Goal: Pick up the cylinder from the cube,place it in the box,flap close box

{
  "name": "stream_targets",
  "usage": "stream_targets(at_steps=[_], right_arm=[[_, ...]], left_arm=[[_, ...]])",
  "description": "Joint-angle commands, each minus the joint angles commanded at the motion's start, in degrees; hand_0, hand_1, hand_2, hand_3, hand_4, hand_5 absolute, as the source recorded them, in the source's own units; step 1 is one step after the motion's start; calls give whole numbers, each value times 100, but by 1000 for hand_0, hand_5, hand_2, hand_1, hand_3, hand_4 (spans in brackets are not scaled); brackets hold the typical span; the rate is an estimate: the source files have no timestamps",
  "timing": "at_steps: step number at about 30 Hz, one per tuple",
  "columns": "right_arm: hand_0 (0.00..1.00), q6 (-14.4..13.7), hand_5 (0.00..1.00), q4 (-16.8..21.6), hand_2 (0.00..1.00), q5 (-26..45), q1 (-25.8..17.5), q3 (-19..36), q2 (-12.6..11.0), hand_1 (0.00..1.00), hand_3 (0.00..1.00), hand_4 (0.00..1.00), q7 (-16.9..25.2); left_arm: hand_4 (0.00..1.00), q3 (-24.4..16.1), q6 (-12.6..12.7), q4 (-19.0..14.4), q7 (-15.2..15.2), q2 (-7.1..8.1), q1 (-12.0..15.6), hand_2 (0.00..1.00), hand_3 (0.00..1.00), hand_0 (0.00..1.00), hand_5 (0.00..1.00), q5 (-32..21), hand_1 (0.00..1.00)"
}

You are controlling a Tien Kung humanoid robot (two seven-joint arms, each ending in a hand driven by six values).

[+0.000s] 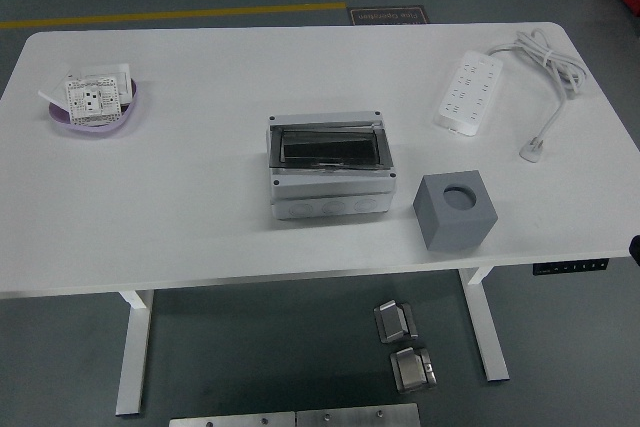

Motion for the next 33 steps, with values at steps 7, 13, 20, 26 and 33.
stream_targets(at_steps=[7, 13, 20, 26, 33], right_arm=[[775, 6, 638, -28, 779, 15, 21, -14, 32, 730, 830, 849, -8], [778, -16, 639, -81, 783, 86, 16, 13, 18, 729, 836, 849, 3], [778, 86, 639, -103, 785, 378, 156, -123, -5, 730, 834, 848, 65], [777, 233, 639, -133, 784, 634, 401, -337, 7, 729, 838, 848, 117], [774, 464, 639, -28, 777, 699, 516, -525, -18, 726, 911, 848, 24]], left_arm=[[617, 73, 1, 26, 7, 29, -7, 594, 628, 676, 337, -77, 667], [618, 93, 9, 25, 3, 63, -2, 594, 628, 676, 337, -97, 667], [620, 266, 5, 54, 20, 48, 112, 594, 629, 676, 339, -234, 667], [620, 359, 12, 54, 17, 49, 118, 594, 629, 675, 340, -263, 667], [620, 458, 16, 55, 15, 61, 100, 594, 629, 675, 342, -302, 666]])
